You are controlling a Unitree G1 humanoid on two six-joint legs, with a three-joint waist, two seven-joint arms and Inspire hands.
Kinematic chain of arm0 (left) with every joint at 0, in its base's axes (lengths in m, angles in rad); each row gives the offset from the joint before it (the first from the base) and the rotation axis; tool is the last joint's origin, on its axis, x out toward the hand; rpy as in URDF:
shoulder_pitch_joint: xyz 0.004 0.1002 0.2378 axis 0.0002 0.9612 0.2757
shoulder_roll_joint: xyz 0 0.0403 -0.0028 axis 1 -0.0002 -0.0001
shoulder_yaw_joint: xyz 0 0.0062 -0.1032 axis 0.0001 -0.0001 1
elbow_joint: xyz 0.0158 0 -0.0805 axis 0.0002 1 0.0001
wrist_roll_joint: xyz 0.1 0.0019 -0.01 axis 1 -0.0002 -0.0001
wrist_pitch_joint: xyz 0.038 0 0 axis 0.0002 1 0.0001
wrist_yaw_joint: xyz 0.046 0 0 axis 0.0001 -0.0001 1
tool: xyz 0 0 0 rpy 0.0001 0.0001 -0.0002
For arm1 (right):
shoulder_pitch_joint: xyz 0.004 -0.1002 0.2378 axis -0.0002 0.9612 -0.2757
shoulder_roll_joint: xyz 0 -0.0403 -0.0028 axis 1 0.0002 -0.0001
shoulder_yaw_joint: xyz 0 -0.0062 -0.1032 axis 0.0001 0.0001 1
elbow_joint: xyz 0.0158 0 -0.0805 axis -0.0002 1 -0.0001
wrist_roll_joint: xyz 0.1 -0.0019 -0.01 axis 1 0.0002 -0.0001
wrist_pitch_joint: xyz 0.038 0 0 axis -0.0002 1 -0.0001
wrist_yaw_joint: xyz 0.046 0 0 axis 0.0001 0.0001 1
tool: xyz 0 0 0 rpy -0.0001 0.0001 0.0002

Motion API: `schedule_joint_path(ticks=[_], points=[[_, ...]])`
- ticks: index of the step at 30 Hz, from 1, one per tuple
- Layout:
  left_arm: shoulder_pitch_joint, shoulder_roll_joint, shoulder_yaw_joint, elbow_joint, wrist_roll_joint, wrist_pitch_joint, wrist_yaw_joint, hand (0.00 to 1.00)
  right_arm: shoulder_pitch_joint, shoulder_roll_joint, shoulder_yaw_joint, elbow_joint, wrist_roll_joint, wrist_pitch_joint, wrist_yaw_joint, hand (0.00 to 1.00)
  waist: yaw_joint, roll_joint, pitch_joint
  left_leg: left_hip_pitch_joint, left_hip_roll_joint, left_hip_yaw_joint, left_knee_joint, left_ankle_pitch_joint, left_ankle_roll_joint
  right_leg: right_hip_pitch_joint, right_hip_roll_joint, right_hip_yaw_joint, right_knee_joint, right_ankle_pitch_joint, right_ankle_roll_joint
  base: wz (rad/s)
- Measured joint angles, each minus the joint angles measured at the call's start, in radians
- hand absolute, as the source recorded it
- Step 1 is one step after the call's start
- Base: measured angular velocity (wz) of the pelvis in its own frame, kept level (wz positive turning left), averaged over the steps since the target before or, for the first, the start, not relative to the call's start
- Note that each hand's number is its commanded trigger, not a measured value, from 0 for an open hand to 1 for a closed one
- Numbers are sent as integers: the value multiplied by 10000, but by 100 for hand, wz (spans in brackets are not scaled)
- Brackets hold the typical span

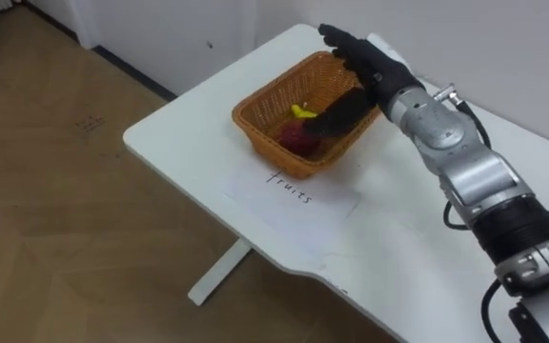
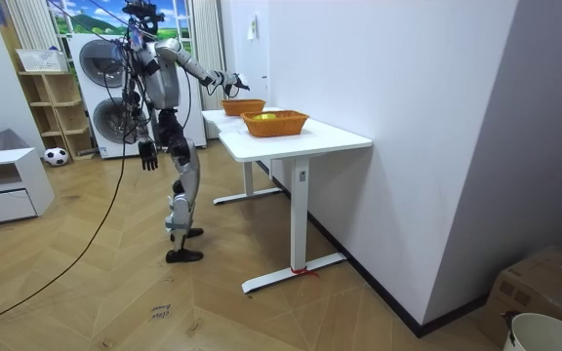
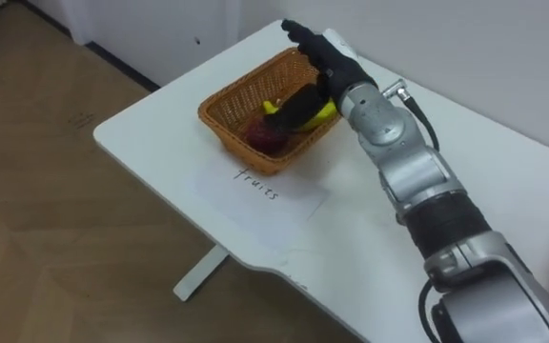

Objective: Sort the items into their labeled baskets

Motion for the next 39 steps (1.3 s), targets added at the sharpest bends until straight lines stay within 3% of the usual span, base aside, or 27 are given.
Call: schedule_joint_path(ticks=[4, 7, 10, 13, 21, 23, 25, 29, 32, 39], points=[[-99, 3, 11, -10, 9, -29, 50, 0, -1, -46, -396, -660, 223, -17, -133, 0, -248, -56, 40, 90, 25, 171, -88, -18, 33, -25, -22, 211, 38, 0, 0, -13], [-271, 6, 26, 50, 9, -86, 110, 0, -1, -88, -735, -950, 286, -76, -474, 0, -372, 30, 103, 234, 21, 259, -102, -27, 63, -9, -33, 457, 44, 1, 0, -9], [-431, -11, 75, 92, 35, -326, 277, 0, -1, -108, -1176, -1122, 222, -333, -642, 0, -588, 63, 128, 240, 39, 425, -206, -43, 89, -29, -37, 691, 27, 2, 2, -12], [-494, -57, 75, 87, 26, -400, 297, 0, -1, -272, -1484, -1583, 215, -339, -652, 0, -1012, 146, 166, 227, 46, 558, -151, -61, 123, -108, -44, 917, 24, 30, 50, -15], [-461, -113, 315, 62, 18, -508, 551, 0, 15, -806, -2447, -2856, 143, -413, -1229, 0, -1856, 156, 131, 407, 227, 1316, -429, -79, 163, -398, -24, 1477, 34, 53, 84, -29], [-510, -132, 477, 62, 16, -534, 772, 0, 18, -1235, -2656, -2983, 175, -458, -1464, 0, -2082, 70, 22, 476, 250, 1393, -531, -78, 162, -391, -10, 1529, -24, 57, 90, -14], [-513, -134, 506, 56, -1, -543, 913, 0, 17, -1529, -2668, -2984, 176, -458, -1569, 0, -2169, 37, -6, 631, 312, 1610, -617, -83, 154, -332, 32, 1769, -65, 77, 101, -27], [-630, -146, 619, 58, -4, -546, 938, 0, 141, -1571, -3353, -3167, 355, -460, -1658, 0, -2662, 26, -22, 868, 384, 1769, -745, -99, 126, -233, 125, 2195, -105, 104, 98, -16], [-650, -145, 676, 43, -16, -639, 1103, 0, 781, -1691, -3924, -3557, 462, -534, -1870, 0, -2786, 17, -52, 949, 451, 1963, -816, -115, 101, -194, 194, 2315, -264, 171, 81, -19], [-515, -143, 871, 95, 22, -789, 1586, 0, 1747, -1981, -5162, -3769, 1870, -526, -2534, 0, -3330, -31, -70, 970, 575, 2250, -887, -124, 63, -323, 271, 2315, -254, 219, 36, -14]])
